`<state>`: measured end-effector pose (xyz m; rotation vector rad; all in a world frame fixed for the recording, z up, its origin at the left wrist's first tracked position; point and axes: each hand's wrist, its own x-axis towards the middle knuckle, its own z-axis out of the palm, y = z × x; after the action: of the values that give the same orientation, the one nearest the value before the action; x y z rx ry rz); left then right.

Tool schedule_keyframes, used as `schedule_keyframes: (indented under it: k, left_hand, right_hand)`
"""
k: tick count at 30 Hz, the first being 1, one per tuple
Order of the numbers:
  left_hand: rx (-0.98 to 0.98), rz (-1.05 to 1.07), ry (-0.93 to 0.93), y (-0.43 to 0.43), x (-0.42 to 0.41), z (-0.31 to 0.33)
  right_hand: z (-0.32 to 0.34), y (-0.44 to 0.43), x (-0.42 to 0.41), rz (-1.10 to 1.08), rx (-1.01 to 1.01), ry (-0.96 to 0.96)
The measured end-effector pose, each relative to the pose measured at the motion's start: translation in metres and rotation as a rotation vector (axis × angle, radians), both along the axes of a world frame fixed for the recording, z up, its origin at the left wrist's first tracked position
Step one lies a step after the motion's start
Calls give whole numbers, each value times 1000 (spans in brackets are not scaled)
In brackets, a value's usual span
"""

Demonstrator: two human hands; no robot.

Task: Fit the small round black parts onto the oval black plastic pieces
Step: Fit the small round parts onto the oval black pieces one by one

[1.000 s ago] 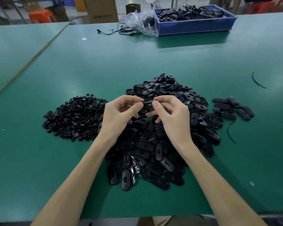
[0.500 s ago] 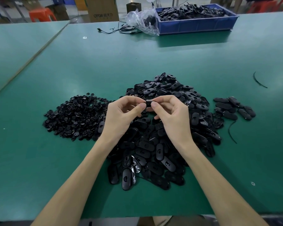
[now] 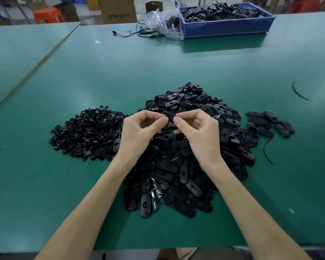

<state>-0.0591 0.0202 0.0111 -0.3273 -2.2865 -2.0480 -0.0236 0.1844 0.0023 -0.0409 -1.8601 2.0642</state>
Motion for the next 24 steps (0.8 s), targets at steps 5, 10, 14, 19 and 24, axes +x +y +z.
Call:
schedule_keyframes:
  k: [5,10,14,19,24]
  left_hand:
    - [-13,-15,34,2,0,0]
    - [-43,-16,48,3,1,0]
    - [-80,-6,65,2,2,1]
    - [-126,20,73,1,3,2]
    - [-120,39,57,1,4,5]
  right_hand:
    - [0,0,1,-4,54,-14]
    - [1,1,2,-19,83,-23]
    - [2,0,3,-10,94,-27]
    - [3,0,4,2,104,-18]
    - [3,1,4,23,113,-4]
